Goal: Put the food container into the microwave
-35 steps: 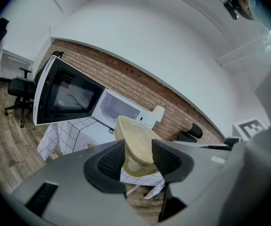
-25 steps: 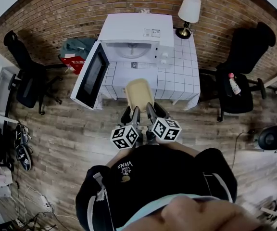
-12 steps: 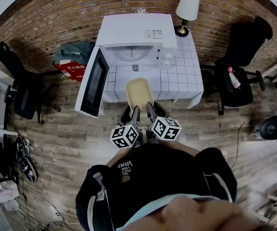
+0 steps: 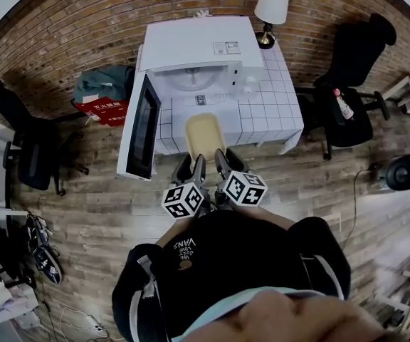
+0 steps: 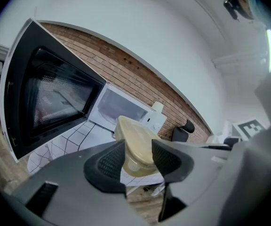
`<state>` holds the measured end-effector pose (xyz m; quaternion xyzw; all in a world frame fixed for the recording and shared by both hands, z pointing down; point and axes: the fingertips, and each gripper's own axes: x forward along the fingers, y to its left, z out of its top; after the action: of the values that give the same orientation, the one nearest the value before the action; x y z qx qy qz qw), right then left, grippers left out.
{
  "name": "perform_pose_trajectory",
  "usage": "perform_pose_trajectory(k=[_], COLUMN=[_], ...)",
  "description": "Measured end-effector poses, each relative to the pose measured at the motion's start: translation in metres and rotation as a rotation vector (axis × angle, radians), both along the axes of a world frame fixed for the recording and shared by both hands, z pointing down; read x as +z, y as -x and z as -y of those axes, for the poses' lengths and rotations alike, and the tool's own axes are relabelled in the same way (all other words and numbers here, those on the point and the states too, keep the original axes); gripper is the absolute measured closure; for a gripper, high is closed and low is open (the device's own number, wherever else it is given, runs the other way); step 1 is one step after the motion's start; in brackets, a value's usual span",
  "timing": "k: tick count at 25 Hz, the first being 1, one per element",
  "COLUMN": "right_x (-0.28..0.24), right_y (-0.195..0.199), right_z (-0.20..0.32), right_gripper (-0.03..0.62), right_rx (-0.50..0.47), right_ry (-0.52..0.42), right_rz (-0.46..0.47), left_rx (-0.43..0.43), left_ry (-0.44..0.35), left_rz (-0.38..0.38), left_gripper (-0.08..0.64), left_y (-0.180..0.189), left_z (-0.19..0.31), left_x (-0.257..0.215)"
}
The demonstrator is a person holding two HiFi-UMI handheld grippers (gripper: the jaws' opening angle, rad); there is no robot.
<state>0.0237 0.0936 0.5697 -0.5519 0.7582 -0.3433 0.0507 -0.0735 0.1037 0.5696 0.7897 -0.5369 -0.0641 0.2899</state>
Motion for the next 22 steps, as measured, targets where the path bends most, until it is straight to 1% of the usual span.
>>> perform_pose_trajectory(k=[5, 9, 22], right_x=[0.003, 0.006, 0.007], right_y=[0.006, 0.003, 0.007], right_z=[0.006, 0.018, 0.087], right_gripper=[0.459, 0.459, 0.459], right_rx=[0.004, 0.001, -0.058], right_ry=[0.011, 0.021, 0.030], right_rz=[0.000, -0.002, -0.005], left_rx=[0.003, 0.004, -0.051], left_ry=[0.009, 0.017, 0.026], left_rz=[-0.004, -0.003, 0.001], left_gripper=[0.377, 0.377, 0.377], left_y=[0.006, 0.003, 0.006], left_z=[0.006, 0.019, 0.083], left_x=[0.003, 0.007, 0.006])
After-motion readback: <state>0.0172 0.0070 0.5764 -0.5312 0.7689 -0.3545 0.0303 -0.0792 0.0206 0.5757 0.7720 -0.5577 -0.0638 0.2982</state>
